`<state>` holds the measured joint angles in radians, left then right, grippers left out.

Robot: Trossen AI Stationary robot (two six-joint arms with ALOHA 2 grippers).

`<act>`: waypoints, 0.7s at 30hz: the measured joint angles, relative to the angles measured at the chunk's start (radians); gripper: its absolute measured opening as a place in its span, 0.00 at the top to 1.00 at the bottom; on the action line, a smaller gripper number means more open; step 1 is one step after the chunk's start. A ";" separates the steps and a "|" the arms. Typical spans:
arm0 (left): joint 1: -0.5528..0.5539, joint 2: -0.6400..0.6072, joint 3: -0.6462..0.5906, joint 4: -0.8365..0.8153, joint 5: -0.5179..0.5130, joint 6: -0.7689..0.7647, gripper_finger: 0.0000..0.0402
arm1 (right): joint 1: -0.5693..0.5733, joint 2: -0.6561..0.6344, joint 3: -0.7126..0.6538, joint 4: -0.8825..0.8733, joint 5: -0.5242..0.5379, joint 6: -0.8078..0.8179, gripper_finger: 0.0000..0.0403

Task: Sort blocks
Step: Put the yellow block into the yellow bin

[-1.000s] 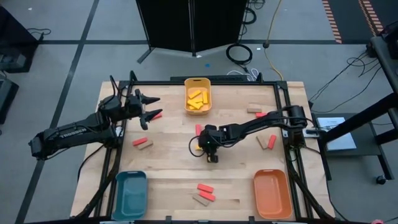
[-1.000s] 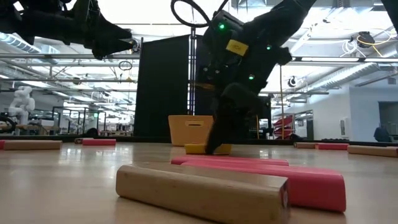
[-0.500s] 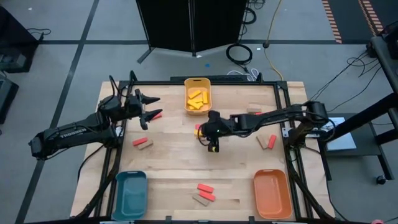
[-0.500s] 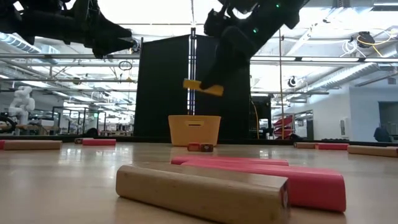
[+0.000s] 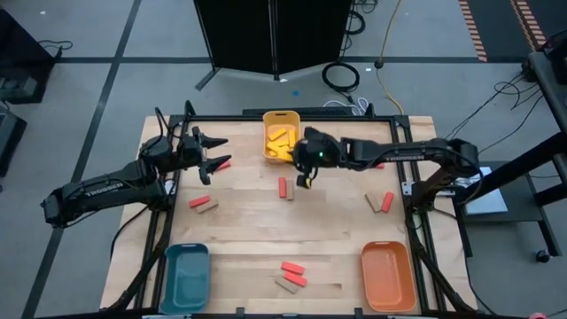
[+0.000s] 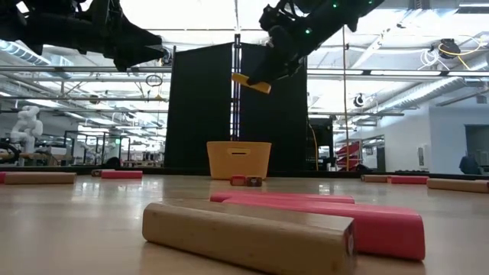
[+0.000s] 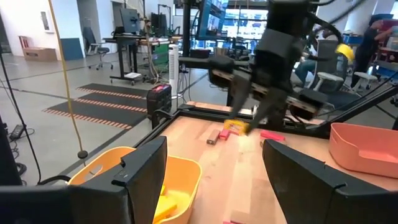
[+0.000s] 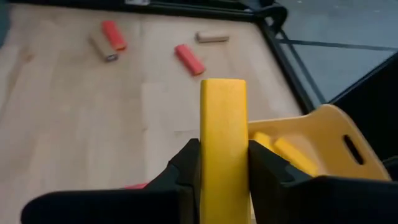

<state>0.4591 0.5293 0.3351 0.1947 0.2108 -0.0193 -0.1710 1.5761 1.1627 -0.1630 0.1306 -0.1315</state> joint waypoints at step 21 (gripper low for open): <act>0.000 0.001 0.000 -0.026 0.002 -0.002 0.35 | -0.241 0.087 0.144 0.005 -0.207 0.088 0.84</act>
<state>0.4591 0.5304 0.3351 0.1683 0.2125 -0.0208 -0.4121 1.6630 1.3063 -0.1577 -0.0766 -0.0439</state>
